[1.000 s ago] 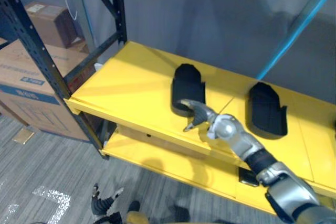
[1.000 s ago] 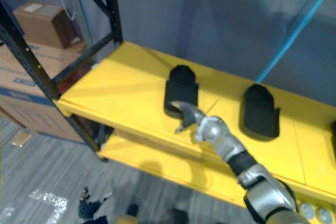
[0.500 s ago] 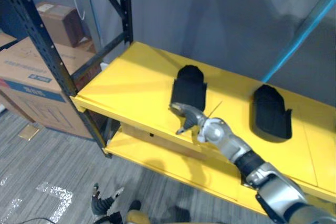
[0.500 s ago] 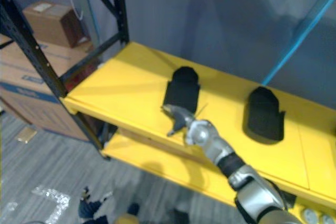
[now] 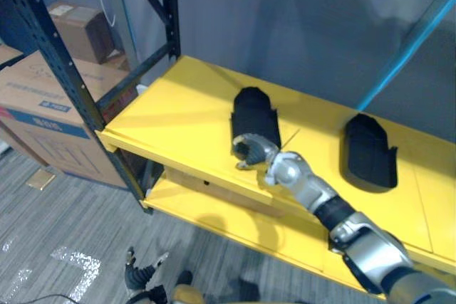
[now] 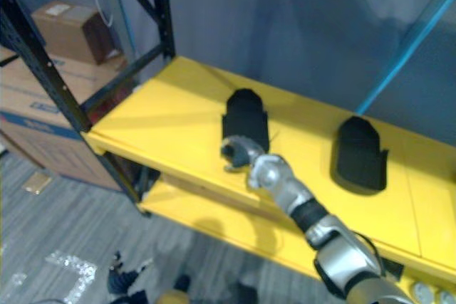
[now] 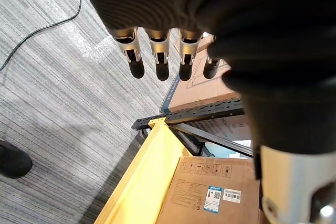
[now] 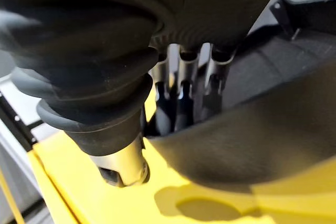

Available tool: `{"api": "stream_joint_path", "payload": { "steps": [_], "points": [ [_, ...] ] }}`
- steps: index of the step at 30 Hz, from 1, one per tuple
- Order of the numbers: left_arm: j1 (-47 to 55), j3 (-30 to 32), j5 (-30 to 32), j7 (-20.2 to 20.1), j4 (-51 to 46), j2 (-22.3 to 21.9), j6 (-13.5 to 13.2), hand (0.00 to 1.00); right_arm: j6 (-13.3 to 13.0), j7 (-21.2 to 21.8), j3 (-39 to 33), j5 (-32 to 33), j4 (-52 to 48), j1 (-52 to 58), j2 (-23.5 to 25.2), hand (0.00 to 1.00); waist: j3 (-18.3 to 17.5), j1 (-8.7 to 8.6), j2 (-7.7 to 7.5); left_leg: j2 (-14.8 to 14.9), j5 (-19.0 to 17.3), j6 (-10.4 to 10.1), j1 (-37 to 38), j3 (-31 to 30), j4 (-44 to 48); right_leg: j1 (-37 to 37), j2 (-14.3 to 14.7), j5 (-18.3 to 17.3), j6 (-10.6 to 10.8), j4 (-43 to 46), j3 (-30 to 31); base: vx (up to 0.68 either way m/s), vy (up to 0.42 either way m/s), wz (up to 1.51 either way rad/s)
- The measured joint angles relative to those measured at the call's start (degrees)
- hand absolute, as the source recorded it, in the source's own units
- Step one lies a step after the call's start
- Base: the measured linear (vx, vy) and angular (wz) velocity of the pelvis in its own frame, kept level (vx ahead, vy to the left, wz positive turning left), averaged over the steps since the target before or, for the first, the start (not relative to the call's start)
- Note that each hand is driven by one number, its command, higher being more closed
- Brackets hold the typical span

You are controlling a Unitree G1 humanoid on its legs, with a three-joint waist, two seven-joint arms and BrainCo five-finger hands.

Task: Walk over and take plastic housings, then place them on the shelf

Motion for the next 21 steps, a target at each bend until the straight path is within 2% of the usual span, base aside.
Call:
{"api": "stream_joint_path", "payload": {
  "steps": [13,16,21],
  "points": [
    [-0.04,-0.01,-0.03,0.07,0.01,-0.01,0.01,0.00,0.19,-0.17,0.05,0.11,2.26,0.08,0.50,1.00,0.69,0.01,0.04,0.29,0.00,0.00,0.00,0.03,0.00,0.00,0.02,0.00,0.00,0.00,0.01,0.00,0.000,0.00],
    [-0.08,0.01,-0.03,0.08,0.00,0.00,0.00,0.00,1.72,-1.37,-0.80,0.79,2.28,0.09,1.21,1.00,1.39,-0.02,0.02,-0.10,0.03,-0.07,0.74,0.16,-0.01,0.44,-0.08,-0.03,0.05,-0.02,0.07,0.00,0.007,-0.01],
    [-0.11,-0.45,-0.13,0.08,-0.01,-0.01,0.05,0.00,6.18,-6.06,-5.27,5.48,4.17,-0.01,4.45,1.00,2.24,-0.03,-0.20,-0.64,0.16,-0.01,0.94,0.21,-0.02,0.50,-0.41,0.13,0.31,-0.03,0.04,0.00,0.000,0.00]
  ]
}}
